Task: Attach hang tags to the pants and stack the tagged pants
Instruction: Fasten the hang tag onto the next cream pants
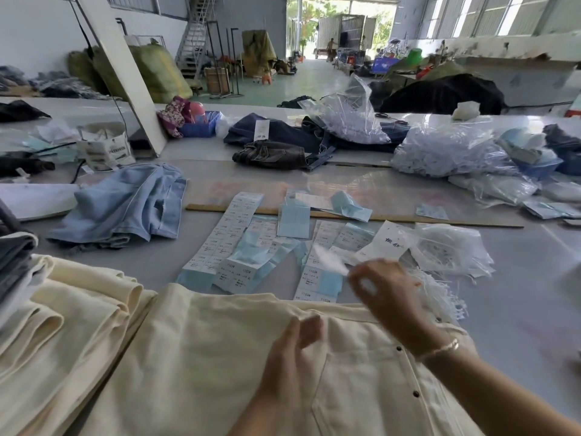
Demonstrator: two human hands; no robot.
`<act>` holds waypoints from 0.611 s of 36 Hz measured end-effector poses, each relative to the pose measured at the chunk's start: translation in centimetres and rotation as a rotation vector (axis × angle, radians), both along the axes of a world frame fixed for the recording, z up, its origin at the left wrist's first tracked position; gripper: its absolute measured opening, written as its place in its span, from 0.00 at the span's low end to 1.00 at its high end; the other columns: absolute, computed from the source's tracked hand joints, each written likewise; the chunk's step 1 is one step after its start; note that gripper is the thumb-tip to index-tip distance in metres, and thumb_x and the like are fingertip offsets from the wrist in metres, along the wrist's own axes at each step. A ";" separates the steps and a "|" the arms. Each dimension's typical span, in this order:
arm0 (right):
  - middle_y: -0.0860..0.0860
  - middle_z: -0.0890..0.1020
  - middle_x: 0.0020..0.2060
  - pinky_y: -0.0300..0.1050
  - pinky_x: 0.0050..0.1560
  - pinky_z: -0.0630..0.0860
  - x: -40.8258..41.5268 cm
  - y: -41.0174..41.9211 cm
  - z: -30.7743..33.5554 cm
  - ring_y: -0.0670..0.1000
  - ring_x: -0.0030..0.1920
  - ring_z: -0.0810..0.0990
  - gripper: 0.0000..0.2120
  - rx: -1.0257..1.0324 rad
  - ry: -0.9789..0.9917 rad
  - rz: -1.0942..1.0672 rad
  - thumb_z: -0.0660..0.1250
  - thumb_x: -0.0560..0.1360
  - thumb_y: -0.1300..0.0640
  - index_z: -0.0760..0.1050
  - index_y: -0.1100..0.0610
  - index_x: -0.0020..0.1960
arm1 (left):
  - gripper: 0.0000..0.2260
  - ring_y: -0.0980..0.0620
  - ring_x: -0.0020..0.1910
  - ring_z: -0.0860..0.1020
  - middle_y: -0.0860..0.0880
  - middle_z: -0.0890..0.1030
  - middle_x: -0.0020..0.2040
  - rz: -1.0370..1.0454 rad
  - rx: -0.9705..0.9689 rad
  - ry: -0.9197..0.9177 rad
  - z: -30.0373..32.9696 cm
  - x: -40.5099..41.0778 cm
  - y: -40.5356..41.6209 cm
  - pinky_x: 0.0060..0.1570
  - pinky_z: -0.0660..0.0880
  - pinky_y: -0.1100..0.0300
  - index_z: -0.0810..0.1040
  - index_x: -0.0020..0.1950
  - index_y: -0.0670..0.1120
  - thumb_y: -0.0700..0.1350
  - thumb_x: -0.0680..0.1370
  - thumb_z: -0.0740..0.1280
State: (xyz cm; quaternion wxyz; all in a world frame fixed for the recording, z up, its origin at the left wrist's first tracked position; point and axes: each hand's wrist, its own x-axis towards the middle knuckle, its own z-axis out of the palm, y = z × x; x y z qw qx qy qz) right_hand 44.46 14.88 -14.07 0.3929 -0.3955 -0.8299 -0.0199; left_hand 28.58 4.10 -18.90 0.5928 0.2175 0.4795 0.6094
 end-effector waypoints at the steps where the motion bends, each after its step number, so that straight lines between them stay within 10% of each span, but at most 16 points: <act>1: 0.47 0.83 0.38 0.46 0.45 0.74 -0.6 -1.5 -0.3 0.51 0.39 0.81 0.04 0.063 -0.100 0.084 0.70 0.71 0.57 0.79 0.52 0.38 | 0.24 0.49 0.49 0.82 0.43 0.85 0.50 0.012 -0.027 -0.047 0.4 -0.3 0.7 0.48 0.76 0.59 0.81 0.55 0.39 0.56 0.72 0.61; 8: 0.43 0.82 0.40 0.44 0.54 0.70 -1.8 -3.3 -1.9 0.46 0.45 0.78 0.11 -0.048 -0.322 0.454 0.62 0.77 0.45 0.78 0.48 0.42 | 0.10 0.37 0.49 0.81 0.39 0.84 0.48 0.123 -0.178 0.334 -1.0 -1.5 3.4 0.51 0.78 0.39 0.80 0.51 0.41 0.42 0.72 0.65; 13: 0.48 0.82 0.52 0.48 0.57 0.73 -2.9 4.2 -1.8 0.49 0.53 0.78 0.12 -0.259 -0.276 -0.030 0.60 0.79 0.50 0.79 0.53 0.55 | 0.07 0.53 0.34 0.79 0.51 0.82 0.34 0.106 -0.125 0.669 -2.0 -1.5 3.1 0.30 0.72 0.63 0.78 0.41 0.46 0.38 0.76 0.64; 22: 0.54 0.81 0.51 0.47 0.55 0.70 -5.0 11.2 -4.7 0.54 0.54 0.76 0.13 -0.327 -0.681 -0.386 0.57 0.79 0.56 0.79 0.58 0.53 | 0.04 0.59 0.37 0.81 0.50 0.85 0.40 0.106 0.061 0.762 -2.9 -1.3 1.8 0.40 0.77 0.65 0.78 0.50 0.43 0.37 0.78 0.65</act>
